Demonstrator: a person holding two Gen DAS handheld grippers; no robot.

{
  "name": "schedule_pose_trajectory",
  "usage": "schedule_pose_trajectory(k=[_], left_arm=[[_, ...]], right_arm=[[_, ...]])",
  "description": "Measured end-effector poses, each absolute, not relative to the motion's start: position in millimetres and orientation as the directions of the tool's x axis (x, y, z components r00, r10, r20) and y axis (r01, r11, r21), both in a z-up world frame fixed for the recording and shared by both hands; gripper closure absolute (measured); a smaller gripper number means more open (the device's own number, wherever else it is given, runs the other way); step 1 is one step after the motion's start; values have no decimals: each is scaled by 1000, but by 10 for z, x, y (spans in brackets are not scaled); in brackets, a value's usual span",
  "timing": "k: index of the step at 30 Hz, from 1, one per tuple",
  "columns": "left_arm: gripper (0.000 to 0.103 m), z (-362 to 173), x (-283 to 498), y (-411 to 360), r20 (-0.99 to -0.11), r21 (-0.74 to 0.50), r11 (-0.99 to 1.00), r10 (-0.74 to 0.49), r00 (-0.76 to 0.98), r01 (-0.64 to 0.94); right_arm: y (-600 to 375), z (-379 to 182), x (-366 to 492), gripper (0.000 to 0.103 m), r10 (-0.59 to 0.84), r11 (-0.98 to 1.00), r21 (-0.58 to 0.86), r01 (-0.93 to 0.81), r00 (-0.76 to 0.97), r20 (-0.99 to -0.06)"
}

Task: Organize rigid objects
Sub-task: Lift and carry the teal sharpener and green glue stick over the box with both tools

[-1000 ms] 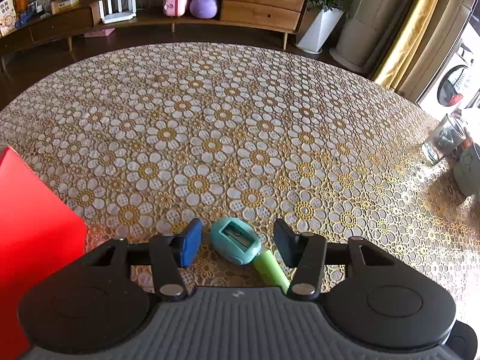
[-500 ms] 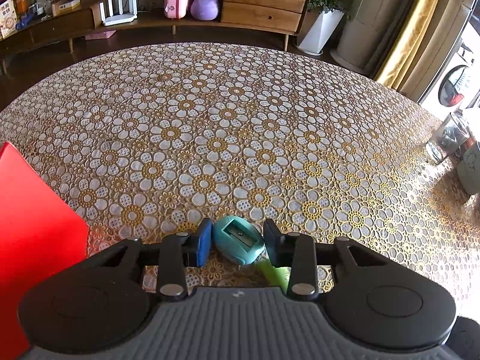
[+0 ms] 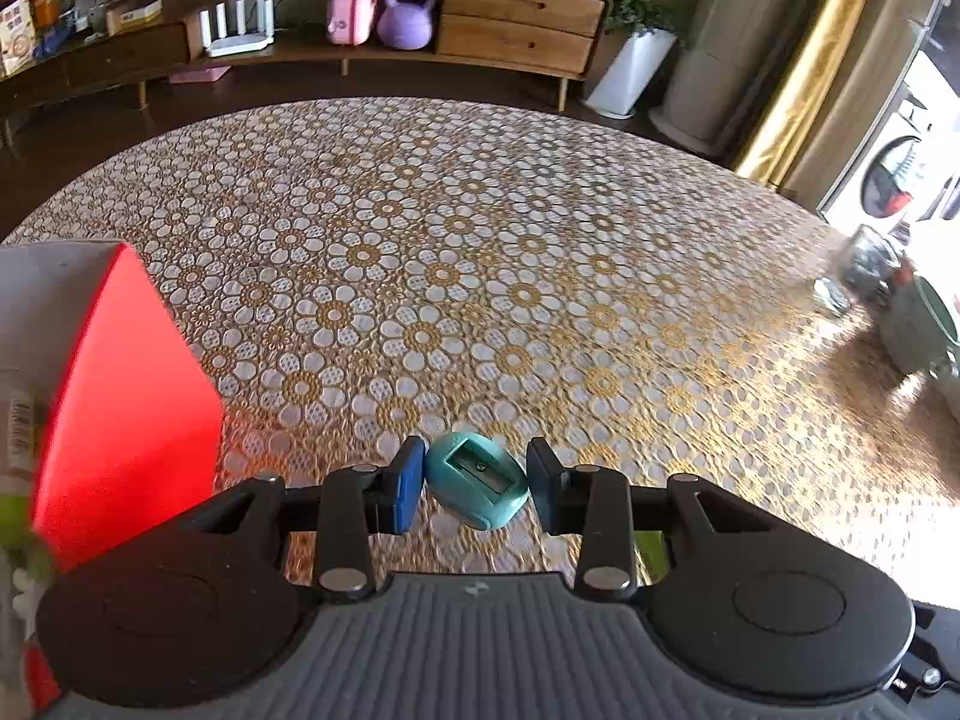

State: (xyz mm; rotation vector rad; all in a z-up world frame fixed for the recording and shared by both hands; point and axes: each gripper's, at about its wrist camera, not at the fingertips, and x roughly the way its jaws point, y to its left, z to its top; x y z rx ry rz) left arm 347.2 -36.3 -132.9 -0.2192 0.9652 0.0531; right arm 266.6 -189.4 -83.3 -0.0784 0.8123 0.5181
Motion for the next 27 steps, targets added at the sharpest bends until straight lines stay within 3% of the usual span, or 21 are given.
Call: schedule_pose_trajectory(k=[14, 27], left_arm=[[67, -432, 2541, -255, -730, -198, 980, -128, 672, -29], [67, 57, 1762, 546, -675, -167, 985, -78, 734, -50]], right_arm=[[-1761, 29, 1911, 88, 429, 851, 56, -522, 631, -646], [-980, 441, 1521, 88, 507, 777, 1, -630, 624, -595]])
